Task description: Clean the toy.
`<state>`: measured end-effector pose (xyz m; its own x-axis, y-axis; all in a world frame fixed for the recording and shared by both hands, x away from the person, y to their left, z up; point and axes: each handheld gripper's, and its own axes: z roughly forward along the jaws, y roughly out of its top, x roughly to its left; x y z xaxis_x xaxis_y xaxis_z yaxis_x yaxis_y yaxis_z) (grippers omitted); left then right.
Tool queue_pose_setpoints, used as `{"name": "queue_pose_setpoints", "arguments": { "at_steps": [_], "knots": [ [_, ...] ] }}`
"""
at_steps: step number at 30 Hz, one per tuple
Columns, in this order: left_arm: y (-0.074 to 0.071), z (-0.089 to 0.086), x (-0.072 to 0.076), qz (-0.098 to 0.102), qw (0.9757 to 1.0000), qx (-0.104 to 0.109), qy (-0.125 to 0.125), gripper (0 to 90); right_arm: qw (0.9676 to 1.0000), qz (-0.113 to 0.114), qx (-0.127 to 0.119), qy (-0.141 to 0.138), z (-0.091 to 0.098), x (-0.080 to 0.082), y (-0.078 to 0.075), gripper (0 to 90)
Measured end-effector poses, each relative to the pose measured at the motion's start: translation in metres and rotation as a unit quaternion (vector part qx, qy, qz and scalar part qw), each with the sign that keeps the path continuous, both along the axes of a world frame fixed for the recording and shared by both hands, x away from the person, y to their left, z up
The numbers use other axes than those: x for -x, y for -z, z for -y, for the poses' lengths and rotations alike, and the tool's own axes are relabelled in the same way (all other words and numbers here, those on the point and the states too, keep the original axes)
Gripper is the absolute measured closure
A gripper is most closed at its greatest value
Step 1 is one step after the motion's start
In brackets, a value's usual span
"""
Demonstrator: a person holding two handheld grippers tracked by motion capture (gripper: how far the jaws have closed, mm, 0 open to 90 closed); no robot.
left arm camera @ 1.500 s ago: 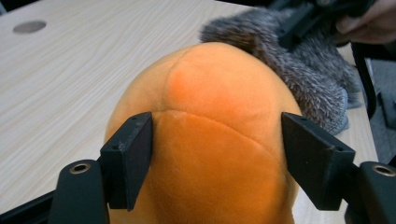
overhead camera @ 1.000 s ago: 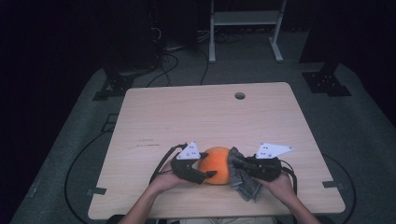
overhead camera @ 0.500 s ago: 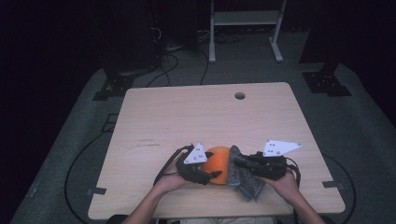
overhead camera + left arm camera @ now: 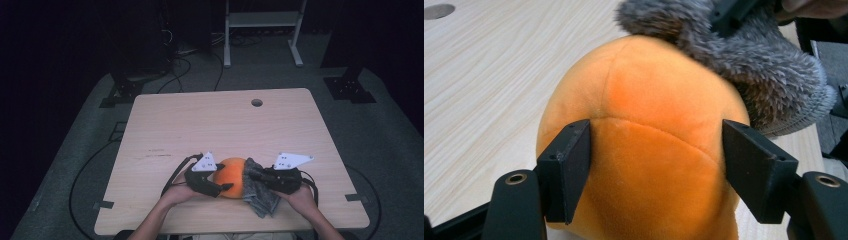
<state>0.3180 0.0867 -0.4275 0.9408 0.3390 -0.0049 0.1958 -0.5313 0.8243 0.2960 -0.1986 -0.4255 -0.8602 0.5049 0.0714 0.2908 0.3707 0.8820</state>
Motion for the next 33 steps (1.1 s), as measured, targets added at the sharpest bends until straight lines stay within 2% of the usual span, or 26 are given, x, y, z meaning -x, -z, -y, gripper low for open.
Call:
{"name": "queue_pose_setpoints", "arguments": {
  "at_steps": [4,8,10,14,17,19,21,22,24,25,27,30,33],
  "knots": [
    [0.002,-0.004,-0.004,-0.013,0.9998,0.005,-0.011,30.6,0.9996,-0.021,0.014,0.014,0.014,0.003,0.012,78.9],
    [0.003,-0.008,-0.009,-0.025,0.9993,0.014,-0.024,30.8,0.9982,-0.040,0.040,0.019,0.022,0.008,0.023,78.8],
    [0.003,-0.009,-0.009,-0.022,0.9994,0.016,-0.023,30.4,0.9988,-0.040,0.022,0.019,0.025,0.010,0.021,78.8],
    [-0.001,0.000,-0.003,0.005,0.9999,0.005,-0.009,30.2,0.9998,-0.013,-0.015,0.004,0.019,0.010,0.002,78.8],
    [-0.004,0.009,0.003,0.029,0.9995,-0.008,0.005,30.9,0.9997,0.009,-0.023,-0.006,0.007,0.006,-0.012,78.7],
    [-0.004,0.010,0.006,0.034,0.9993,-0.012,0.010,30.0,0.9996,0.011,-0.025,-0.010,-0.001,0.001,-0.015,78.7],
    [-0.004,0.006,0.004,0.027,0.9996,-0.002,0.009,25.1,0.9999,0.006,-0.012,-0.009,-0.006,-0.003,-0.011,78.8],
    [-0.004,0.003,0.001,0.020,0.9998,0.001,0.001,20.1,0.9998,0.002,-0.016,-0.010,-0.007,-0.005,-0.008,78.8],
    [-0.002,-0.001,-0.005,-0.004,0.9997,0.010,-0.020,8.8,0.9999,0.004,-0.012,-0.008,-0.007,-0.004,-0.006,78.9],
    [0.000,-0.002,-0.008,-0.021,0.9995,0.016,-0.020,7.9,0.9999,0.004,-0.012,-0.007,-0.006,-0.003,-0.006,78.8],
    [0.004,0.000,-0.010,-0.040,0.9989,0.021,-0.011,11.3,0.9999,0.001,-0.011,-0.006,-0.004,-0.003,-0.004,78.8],
    [0.004,0.001,-0.008,-0.031,0.9991,0.023,-0.015,24.1,0.9999,-0.005,-0.009,-0.001,0.001,-0.002,0.000,78.8],
    [0.001,0.000,-0.006,-0.022,0.9992,0.026,-0.022,33.5,0.9999,-0.002,0.010,0.008,0.009,-0.001,0.002,78.7]
  ]
}}
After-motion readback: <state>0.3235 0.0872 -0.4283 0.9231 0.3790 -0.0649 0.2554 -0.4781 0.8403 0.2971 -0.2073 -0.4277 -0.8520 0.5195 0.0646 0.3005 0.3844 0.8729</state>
